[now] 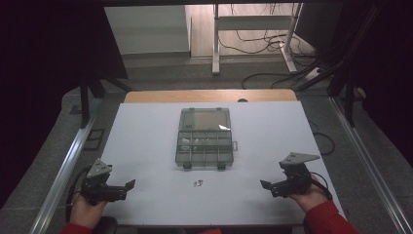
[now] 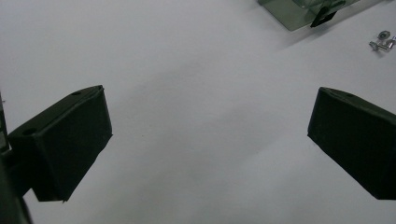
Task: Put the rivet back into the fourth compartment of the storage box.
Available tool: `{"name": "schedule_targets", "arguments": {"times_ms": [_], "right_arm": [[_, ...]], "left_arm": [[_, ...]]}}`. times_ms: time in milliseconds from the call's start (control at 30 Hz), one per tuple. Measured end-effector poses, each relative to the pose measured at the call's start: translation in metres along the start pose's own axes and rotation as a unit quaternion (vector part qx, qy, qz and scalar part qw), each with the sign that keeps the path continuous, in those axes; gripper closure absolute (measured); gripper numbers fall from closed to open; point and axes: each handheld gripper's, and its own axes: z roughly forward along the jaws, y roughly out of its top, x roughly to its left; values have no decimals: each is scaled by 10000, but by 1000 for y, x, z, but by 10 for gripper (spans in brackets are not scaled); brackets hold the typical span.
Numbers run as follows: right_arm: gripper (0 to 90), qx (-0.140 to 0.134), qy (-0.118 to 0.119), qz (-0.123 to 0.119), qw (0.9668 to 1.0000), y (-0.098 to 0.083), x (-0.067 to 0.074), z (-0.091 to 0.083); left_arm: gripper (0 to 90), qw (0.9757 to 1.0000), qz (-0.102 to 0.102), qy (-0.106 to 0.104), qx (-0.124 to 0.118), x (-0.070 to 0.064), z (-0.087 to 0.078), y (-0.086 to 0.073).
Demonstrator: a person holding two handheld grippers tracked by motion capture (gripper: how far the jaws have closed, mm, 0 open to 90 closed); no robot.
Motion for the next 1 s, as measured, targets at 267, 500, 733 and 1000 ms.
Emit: {"name": "schedule_targets", "arguments": {"times_ms": [267, 500, 733, 1000], "right_arm": [[0, -101, 174, -83, 9998, 8, 8, 8], [0, -69, 392, -194, 9990, 16, 19, 21], [0, -30, 561, -207, 9982, 26, 34, 34], [0, 146, 762, -226, 9967, 38, 48, 51]], "left_arm": [[1, 10000, 2, 3, 14, 0, 0, 0], [1, 10000, -2, -7, 19, 0, 1, 0], [1, 10000, 6, 0, 31, 0, 1, 0], [2, 10000, 19, 8, 41, -1, 1, 0]]}}
